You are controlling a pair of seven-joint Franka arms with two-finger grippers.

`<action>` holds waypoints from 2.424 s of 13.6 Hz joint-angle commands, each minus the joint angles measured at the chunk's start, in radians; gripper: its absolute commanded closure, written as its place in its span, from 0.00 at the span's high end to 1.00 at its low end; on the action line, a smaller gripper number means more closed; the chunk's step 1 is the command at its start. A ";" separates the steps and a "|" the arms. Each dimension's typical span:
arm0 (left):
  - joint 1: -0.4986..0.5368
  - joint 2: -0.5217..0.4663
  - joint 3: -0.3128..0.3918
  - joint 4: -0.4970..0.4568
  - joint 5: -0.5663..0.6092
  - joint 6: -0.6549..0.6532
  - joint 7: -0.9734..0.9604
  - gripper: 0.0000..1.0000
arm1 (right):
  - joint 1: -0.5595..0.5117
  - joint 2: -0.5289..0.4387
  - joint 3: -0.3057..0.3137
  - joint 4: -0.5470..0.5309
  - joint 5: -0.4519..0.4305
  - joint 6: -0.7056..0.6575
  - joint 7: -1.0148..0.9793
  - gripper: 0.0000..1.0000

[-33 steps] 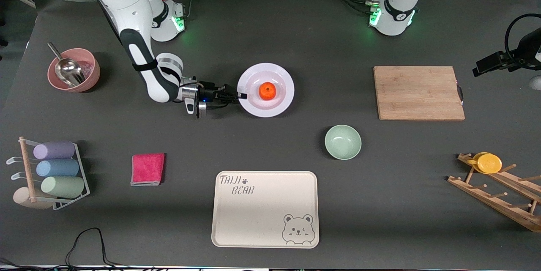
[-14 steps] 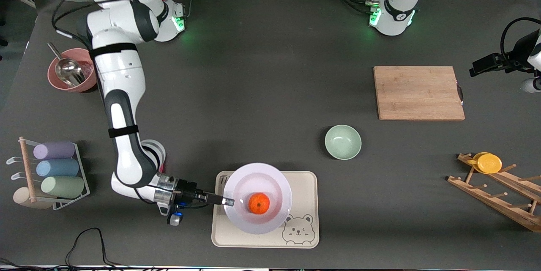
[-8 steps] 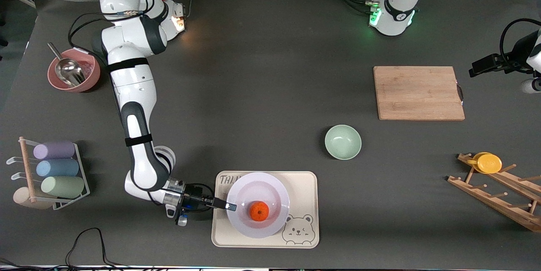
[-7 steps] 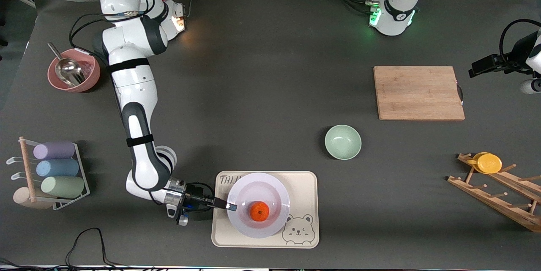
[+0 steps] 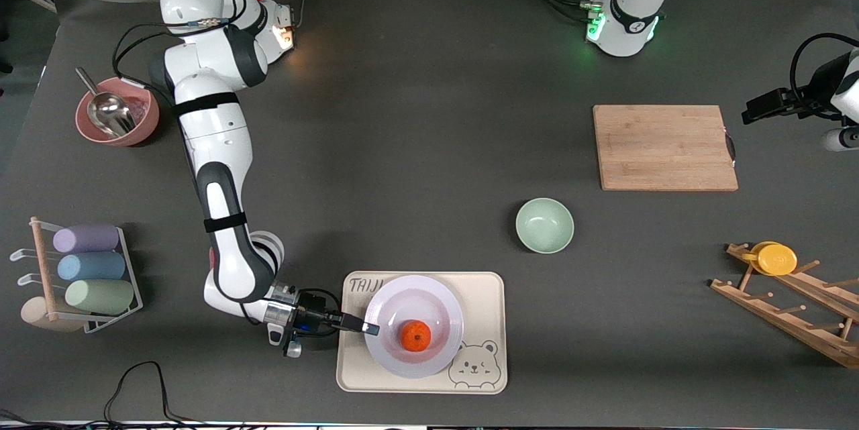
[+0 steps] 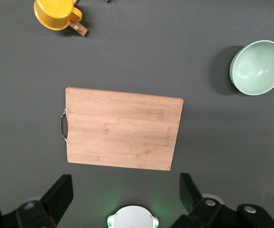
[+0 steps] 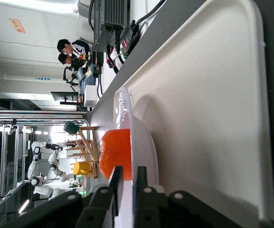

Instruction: Place orange and plate with both arms

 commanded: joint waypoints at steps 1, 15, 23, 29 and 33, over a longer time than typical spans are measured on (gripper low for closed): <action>-0.013 0.002 0.005 0.012 0.013 -0.006 0.012 1.00 | 0.000 0.023 0.014 0.044 -0.017 0.018 -0.028 1.00; -0.016 -0.008 0.006 -0.013 0.015 0.028 0.013 1.00 | 0.007 -0.728 -0.019 -0.720 -0.814 -0.032 0.107 1.00; -0.012 -0.027 -0.055 0.004 0.095 0.111 -0.003 1.00 | 0.018 -1.199 -0.023 -0.904 -1.461 -0.380 0.456 1.00; -0.007 -0.024 -0.049 0.004 0.035 0.100 0.013 1.00 | 0.010 -1.313 -0.065 -0.760 -1.592 -0.717 0.495 1.00; -0.007 -0.019 -0.049 0.005 0.018 0.094 0.015 1.00 | 0.010 -1.306 -0.137 -0.730 -1.592 -0.758 0.510 1.00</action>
